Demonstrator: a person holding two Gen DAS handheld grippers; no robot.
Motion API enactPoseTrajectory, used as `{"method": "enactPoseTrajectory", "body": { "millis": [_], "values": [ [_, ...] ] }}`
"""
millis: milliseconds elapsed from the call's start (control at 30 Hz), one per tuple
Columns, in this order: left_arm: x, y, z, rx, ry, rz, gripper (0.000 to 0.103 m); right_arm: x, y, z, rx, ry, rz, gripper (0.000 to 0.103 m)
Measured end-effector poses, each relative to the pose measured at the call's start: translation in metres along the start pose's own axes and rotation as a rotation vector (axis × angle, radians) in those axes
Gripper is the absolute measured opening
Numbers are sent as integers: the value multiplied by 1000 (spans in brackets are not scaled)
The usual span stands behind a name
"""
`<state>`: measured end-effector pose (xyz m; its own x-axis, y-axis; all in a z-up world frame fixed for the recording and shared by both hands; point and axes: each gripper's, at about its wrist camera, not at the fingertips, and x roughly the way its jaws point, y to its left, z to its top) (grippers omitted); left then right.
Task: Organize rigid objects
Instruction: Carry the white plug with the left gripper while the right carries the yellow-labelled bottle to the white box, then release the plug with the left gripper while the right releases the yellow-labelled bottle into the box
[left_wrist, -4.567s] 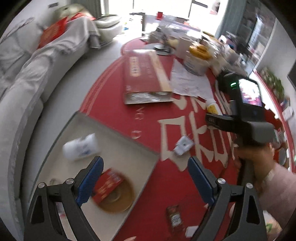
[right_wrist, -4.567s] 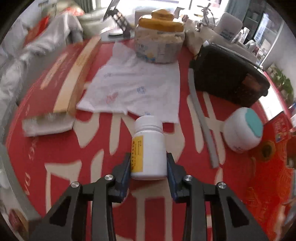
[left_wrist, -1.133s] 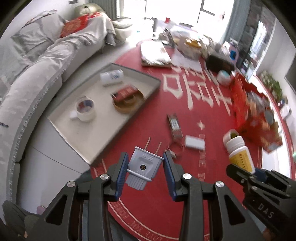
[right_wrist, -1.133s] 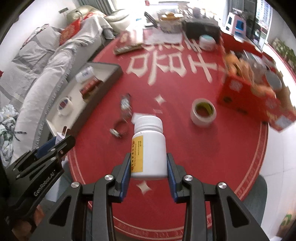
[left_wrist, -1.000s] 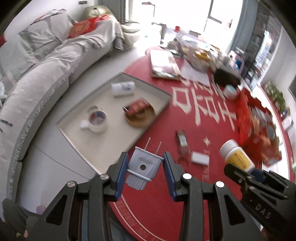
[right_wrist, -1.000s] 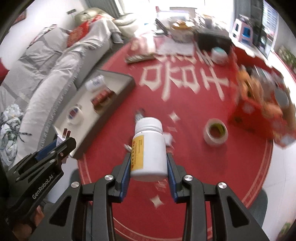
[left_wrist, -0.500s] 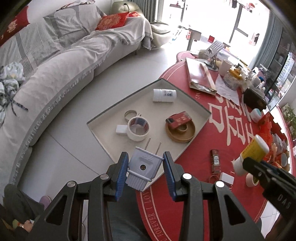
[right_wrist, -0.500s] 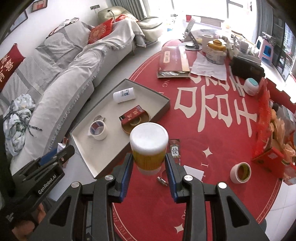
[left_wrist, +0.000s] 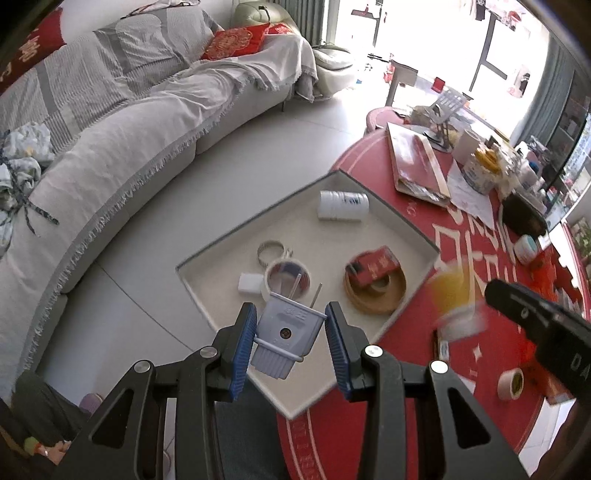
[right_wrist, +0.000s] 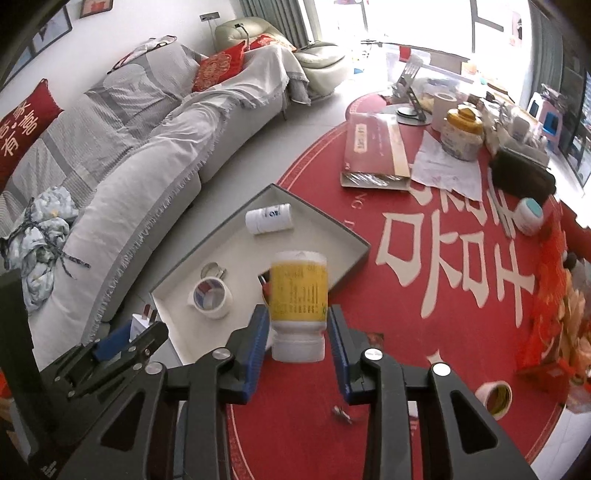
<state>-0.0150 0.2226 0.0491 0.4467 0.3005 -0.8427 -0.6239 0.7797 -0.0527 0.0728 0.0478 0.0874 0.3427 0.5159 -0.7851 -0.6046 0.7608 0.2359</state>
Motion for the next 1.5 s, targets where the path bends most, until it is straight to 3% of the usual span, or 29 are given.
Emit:
{"method": "enactPoseTrajectory", "body": {
  "millis": [300, 367, 400, 433, 467, 500, 633, 700, 767, 800, 833, 867, 933, 1000, 1200, 1333, 1500],
  "values": [
    [36, -8, 44, 6, -12, 43, 41, 37, 7, 41, -25, 5, -19, 34],
    [45, -8, 46, 14, 1, 46, 41, 48, 5, 40, -43, 59, 3, 35],
    [51, -7, 46, 17, 11, 49, 42, 52, 4, 36, -47, 92, 29, 41],
    [53, -6, 46, 16, 17, 51, 41, 60, 5, 27, -62, 150, 58, 71],
    [57, -4, 45, 15, 26, 53, 41, 65, 6, 15, -89, 187, 69, 93],
    [61, -2, 43, 9, 34, 56, 41, 66, 8, 2, -118, 202, 80, 94],
    [69, -2, 39, 9, 52, 62, 42, 81, 25, -64, -297, 308, 45, 93],
    [70, -3, 37, 16, 56, 67, 42, 98, 33, -92, -334, 395, 38, 86],
    [70, -2, 37, 15, 55, 68, 42, 116, 39, -111, -361, 454, -12, 51],
    [70, -1, 38, 16, 55, 69, 42, 119, 40, -115, -363, 458, -31, 49],
    [70, -1, 38, 15, 56, 70, 42, 117, 44, -117, -384, 435, -42, 37],
    [71, 0, 39, 15, 56, 70, 42, 119, 45, -117, -396, 439, -45, 37],
    [71, 1, 42, 11, 50, 73, 42, 113, 41, -110, -356, 414, -33, 37],
    [72, 2, 45, 5, 47, 77, 42, 100, 32, -88, -299, 336, -28, 37],
    [84, -6, 56, 0, 60, 81, 41, 86, 15, -3, -195, 138, -45, 37],
    [94, -13, 60, 6, 75, 82, 41, 101, 13, 33, -170, 103, -52, 37],
    [107, -17, 64, 12, 89, 89, 41, 119, 15, 44, -163, 102, -63, 37]
  ]
}}
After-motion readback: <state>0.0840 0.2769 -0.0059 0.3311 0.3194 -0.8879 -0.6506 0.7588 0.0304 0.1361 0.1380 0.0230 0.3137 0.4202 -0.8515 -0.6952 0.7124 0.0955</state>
